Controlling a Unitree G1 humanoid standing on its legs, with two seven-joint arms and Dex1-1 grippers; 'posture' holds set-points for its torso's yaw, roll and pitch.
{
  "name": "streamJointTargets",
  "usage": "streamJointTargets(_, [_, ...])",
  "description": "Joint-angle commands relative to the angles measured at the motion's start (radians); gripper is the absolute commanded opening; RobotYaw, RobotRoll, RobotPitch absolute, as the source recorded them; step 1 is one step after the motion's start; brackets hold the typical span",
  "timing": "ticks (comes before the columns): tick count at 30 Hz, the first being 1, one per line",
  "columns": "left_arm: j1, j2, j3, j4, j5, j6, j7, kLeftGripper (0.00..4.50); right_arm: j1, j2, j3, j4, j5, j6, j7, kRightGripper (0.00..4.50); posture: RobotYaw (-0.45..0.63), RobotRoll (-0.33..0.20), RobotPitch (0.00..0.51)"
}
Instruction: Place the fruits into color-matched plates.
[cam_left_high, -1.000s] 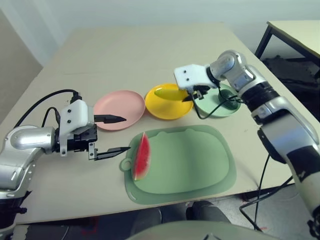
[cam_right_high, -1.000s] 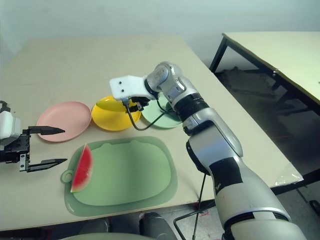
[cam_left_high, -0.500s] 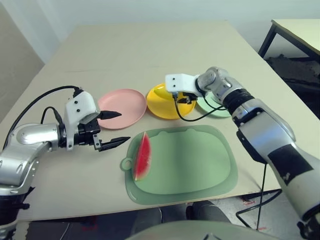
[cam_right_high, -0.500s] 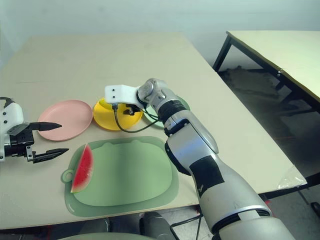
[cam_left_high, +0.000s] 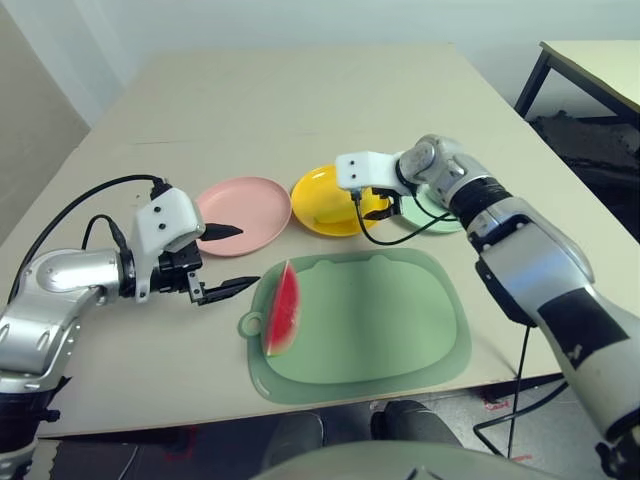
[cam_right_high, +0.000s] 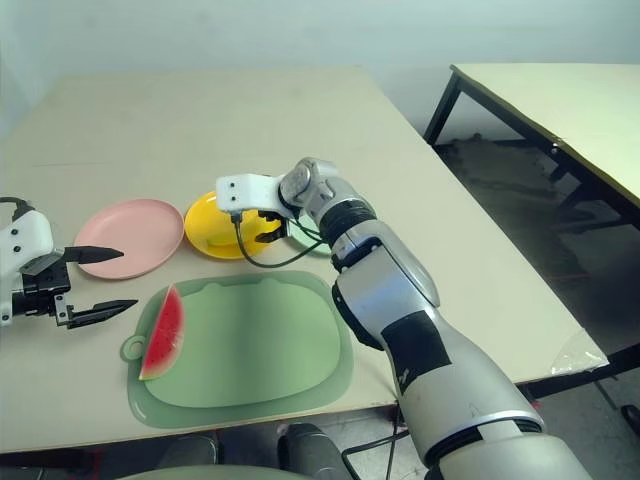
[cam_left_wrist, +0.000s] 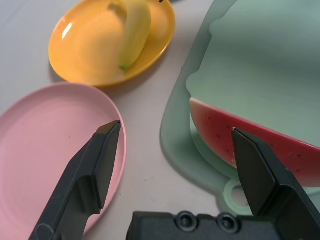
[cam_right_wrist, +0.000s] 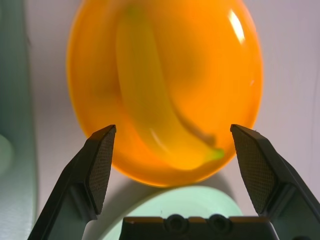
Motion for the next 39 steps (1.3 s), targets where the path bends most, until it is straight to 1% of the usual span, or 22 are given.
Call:
streamJointTargets(1, [-0.028, 0.016, -0.017, 0.030, 0.019, -0.046, -0.034, 4.50, 0.085, -0.057, -0.084, -0.234, 0.117, 0.111, 0.119, 4.49, 0.08, 0.000, 0.016])
streamJointTargets(3, [-0.062, 0.027, -0.028, 0.052, 0.030, -0.050, -0.046, 4.50, 0.201, -0.128, -0.093, -0.474, 0.143, 0.236, 0.174, 4.49, 0.09, 0.000, 0.011])
streamJointTargets(6, [-0.130, 0.036, -0.068, 0.096, 0.054, -0.076, -0.071, 4.50, 0.402, -0.220, -0.098, -0.872, 0.200, 0.510, 0.236, 4.49, 0.07, 0.000, 0.011])
streamJointTargets(7, [-0.161, 0.036, -0.088, 0.117, 0.066, -0.093, -0.086, 4.50, 0.480, -0.244, -0.107, -1.011, 0.229, 0.615, 0.237, 4.49, 0.06, 0.000, 0.011])
streamJointTargets(9, [-0.211, 0.039, -0.128, 0.157, 0.093, -0.130, -0.115, 4.50, 0.598, -0.266, -0.136, -1.217, 0.285, 0.784, 0.211, 4.49, 0.06, 0.000, 0.009])
streamJointTargets(11, [-0.265, 0.046, -0.177, 0.204, 0.141, -0.177, -0.145, 4.50, 0.705, -0.271, -0.192, -1.367, 0.316, 0.925, 0.135, 4.49, 0.06, 0.000, 0.007])
streamJointTargets(14, [-0.340, 0.038, -0.221, 0.254, 0.169, -0.205, -0.173, 4.50, 0.838, -0.286, -0.263, -1.526, 0.358, 1.059, 0.041, 4.49, 0.03, 0.000, 0.004])
streamJointTargets(17, [-0.401, 0.024, -0.268, 0.288, 0.205, -0.243, -0.200, 4.50, 0.937, -0.218, -0.369, -1.621, 0.436, 1.114, -0.069, 4.49, 0.02, 0.000, 0.000])
streamJointTargets(21, [-0.455, 0.006, -0.309, 0.319, 0.225, -0.279, -0.238, 4.50, 1.078, -0.115, -0.456, -1.696, 0.564, 1.065, -0.143, 4.49, 0.01, 0.000, 0.000])
streamJointTargets(22, [-0.474, 0.004, -0.323, 0.329, 0.239, -0.297, -0.251, 4.50, 1.149, -0.098, -0.463, -1.696, 0.591, 0.985, -0.131, 4.49, 0.01, 0.000, 0.000])
streamJointTargets(24, [-0.511, 0.001, -0.348, 0.350, 0.258, -0.332, -0.281, 4.50, 1.275, -0.080, -0.464, -1.669, 0.638, 0.758, -0.063, 4.49, 0.01, 0.000, 0.000])
streamJointTargets(25, [-0.522, -0.001, -0.354, 0.358, 0.263, -0.344, -0.291, 4.50, 1.309, -0.080, -0.460, -1.655, 0.653, 0.682, -0.042, 4.49, 0.01, 0.000, 0.000])
streamJointTargets(27, [-0.548, -0.013, -0.373, 0.364, 0.262, -0.377, -0.325, 4.50, 1.360, -0.078, -0.463, -1.552, 0.665, 0.493, 0.010, 4.49, 0.02, 0.000, 0.000])
streamJointTargets(30, [-0.583, -0.030, -0.408, 0.369, 0.261, -0.444, -0.394, 4.50, 1.404, -0.110, -0.439, -1.378, 0.648, 0.222, 0.107, 4.49, 0.02, 0.000, 0.000])
streamJointTargets(32, [-0.599, -0.041, -0.424, 0.373, 0.248, -0.472, -0.439, 4.50, 1.403, -0.116, -0.430, -1.294, 0.658, 0.129, 0.133, 4.49, 0.03, 0.000, 0.000])
streamJointTargets(34, [-0.618, -0.061, -0.437, 0.356, 0.203, -0.473, -0.500, 4.50, 1.393, -0.114, -0.426, -1.230, 0.680, 0.087, 0.143, 4.49, 0.03, 0.000, 0.000])
streamJointTargets(36, [-0.638, -0.053, -0.471, 0.344, 0.176, -0.492, -0.528, 4.50, 1.383, -0.116, -0.415, -1.206, 0.699, 0.062, 0.158, 4.49, 0.03, 0.000, 0.000])
streamJointTargets(37, [-0.648, -0.043, -0.491, 0.345, 0.169, -0.508, -0.531, 4.50, 1.377, -0.118, -0.407, -1.203, 0.705, 0.054, 0.162, 4.49, 0.03, 0.000, 0.000])
streamJointTargets(39, [-0.683, -0.001, -0.571, 0.354, 0.164, -0.575, -0.531, 4.50, 1.366, -0.119, -0.396, -1.203, 0.725, 0.054, 0.162, 4.49, 0.02, 0.000, 0.000])
